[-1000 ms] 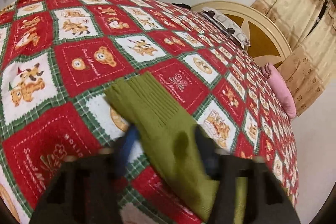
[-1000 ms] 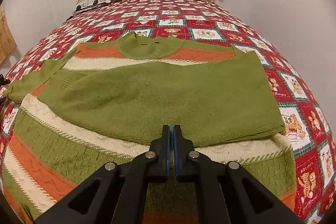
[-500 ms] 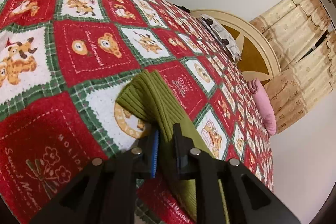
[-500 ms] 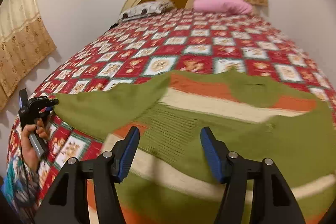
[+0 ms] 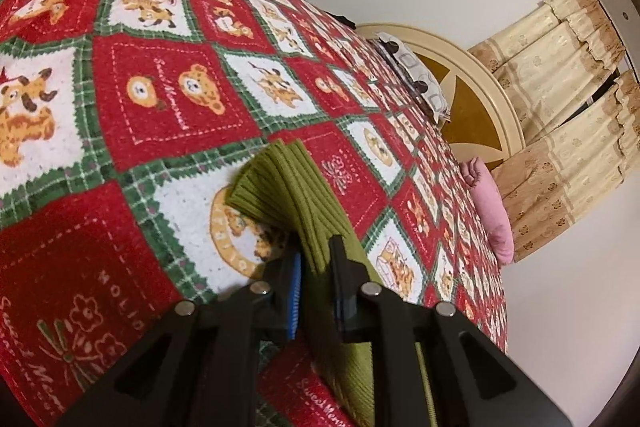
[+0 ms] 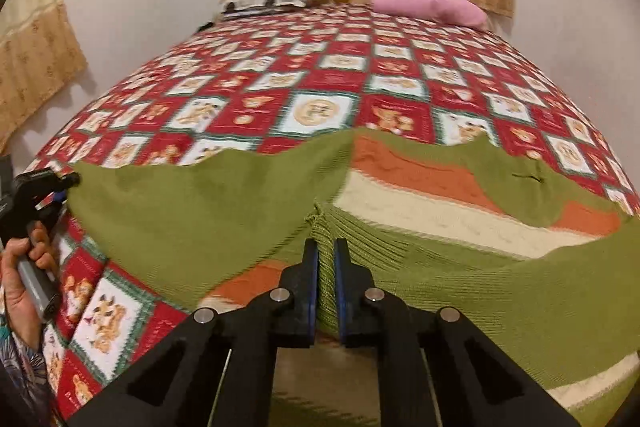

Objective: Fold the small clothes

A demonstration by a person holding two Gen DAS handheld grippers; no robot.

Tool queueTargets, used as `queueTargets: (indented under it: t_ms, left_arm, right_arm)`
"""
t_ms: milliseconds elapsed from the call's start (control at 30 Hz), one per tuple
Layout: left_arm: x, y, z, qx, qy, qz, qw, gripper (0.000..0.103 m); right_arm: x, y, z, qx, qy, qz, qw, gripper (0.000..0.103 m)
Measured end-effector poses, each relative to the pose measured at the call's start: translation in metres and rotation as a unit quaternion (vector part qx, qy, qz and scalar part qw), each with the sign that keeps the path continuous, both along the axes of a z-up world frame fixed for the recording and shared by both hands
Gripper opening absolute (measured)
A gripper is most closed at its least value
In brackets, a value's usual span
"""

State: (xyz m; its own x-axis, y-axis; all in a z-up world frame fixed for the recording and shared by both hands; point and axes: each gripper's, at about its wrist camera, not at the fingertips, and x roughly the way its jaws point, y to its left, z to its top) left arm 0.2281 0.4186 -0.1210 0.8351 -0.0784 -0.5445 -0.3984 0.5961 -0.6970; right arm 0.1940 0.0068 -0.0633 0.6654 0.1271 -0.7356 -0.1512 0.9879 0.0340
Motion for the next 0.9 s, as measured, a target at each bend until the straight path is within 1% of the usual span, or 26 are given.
queueTargets:
  t_ms: [33,67,100,167,200,233,267,300,333,367,400,433,467,567,633,700,733,767,833,900]
  left_arm:
    - [0.0,0.0,0.0,0.0,0.0,0.0,1.0,0.015]
    - [-0.001,0.0,0.0,0.0,0.0,0.0,1.0,0.015]
    - [-0.001,0.0,0.0,-0.001,-0.001,0.0,1.0,0.015]
    - [-0.001,-0.001,0.0,-0.001,-0.001,0.0,1.0,0.015]
    - [-0.001,-0.001,0.0,-0.001,-0.001,0.0,1.0,0.015]
    - [-0.001,-0.001,0.0,-0.002,-0.001,0.0,1.0,0.015]
    - [-0.001,-0.001,0.0,-0.002,-0.001,0.0,1.0,0.015]
    - [-0.001,-0.001,-0.001,-0.002,-0.001,0.0,1.0,0.015]
    - [-0.001,-0.001,-0.001,-0.002,-0.001,0.0,1.0,0.015]
    - [-0.001,-0.001,0.0,-0.001,0.0,0.0,1.0,0.015]
    - [-0.001,-0.001,-0.001,-0.001,0.0,0.0,1.0,0.015]
    - [-0.001,-0.001,-0.001,-0.001,0.001,0.0,1.0,0.015]
    - [-0.001,-0.001,-0.001,-0.001,0.001,0.0,1.0,0.015]
    - [-0.001,-0.002,-0.001,-0.001,0.001,0.001,1.0,0.015]
    - [-0.001,-0.002,-0.001,0.0,0.001,0.001,1.0,0.015]
    - [-0.001,-0.002,-0.001,0.0,0.0,0.001,1.0,0.015]
    - [-0.001,-0.001,-0.001,-0.001,0.001,0.002,1.0,0.015]
    - [-0.001,-0.001,-0.001,0.0,0.001,0.001,1.0,0.015]
    - [-0.001,-0.001,-0.001,0.002,0.003,0.002,1.0,0.015]
    - [0.0,-0.001,-0.002,0.003,0.004,0.002,1.0,0.015]
  right_arm:
    - [0.003,0.003,-0.008,-0.007,0.018,0.009,1.0,0.01]
    - [0.005,0.006,-0.018,-0.014,0.038,0.015,0.999,0.01]
    - [0.004,0.006,-0.017,-0.015,0.03,0.015,0.999,0.011]
    - [0.0,0.008,-0.011,-0.004,0.041,0.032,0.999,0.022]
    - [-0.004,0.007,-0.006,0.01,0.046,0.049,0.998,0.03]
    - [-0.011,0.003,0.002,0.025,0.036,0.063,0.997,0.031]
    - [-0.017,-0.002,0.008,0.03,0.02,0.06,0.998,0.031]
    - [-0.025,-0.015,0.018,0.032,-0.009,0.041,0.999,0.031]
    - [-0.03,-0.029,0.024,0.036,-0.027,0.019,0.999,0.031]
    - [-0.033,-0.053,0.029,0.046,-0.041,-0.017,0.998,0.031]
    - [-0.035,-0.07,0.029,0.049,-0.042,-0.044,0.997,0.031]
    - [-0.034,-0.095,0.025,0.046,-0.034,-0.08,0.995,0.031]
    - [-0.032,-0.109,0.02,0.039,-0.022,-0.096,0.994,0.031]
    - [-0.026,-0.159,-0.013,0.005,0.057,-0.144,0.988,0.031]
    - [-0.037,-0.178,-0.012,0.011,0.043,-0.163,0.986,0.029]
    - [-0.038,-0.178,-0.009,-0.008,0.05,-0.186,0.981,0.029]
    - [-0.038,-0.177,-0.007,-0.01,0.049,-0.192,0.98,0.029]
    - [-0.038,-0.173,-0.004,-0.001,0.043,-0.188,0.981,0.029]
    - [-0.039,-0.161,0.004,0.027,0.028,-0.161,0.986,0.029]
    - [-0.035,-0.136,0.012,0.027,0.01,-0.121,0.992,0.029]
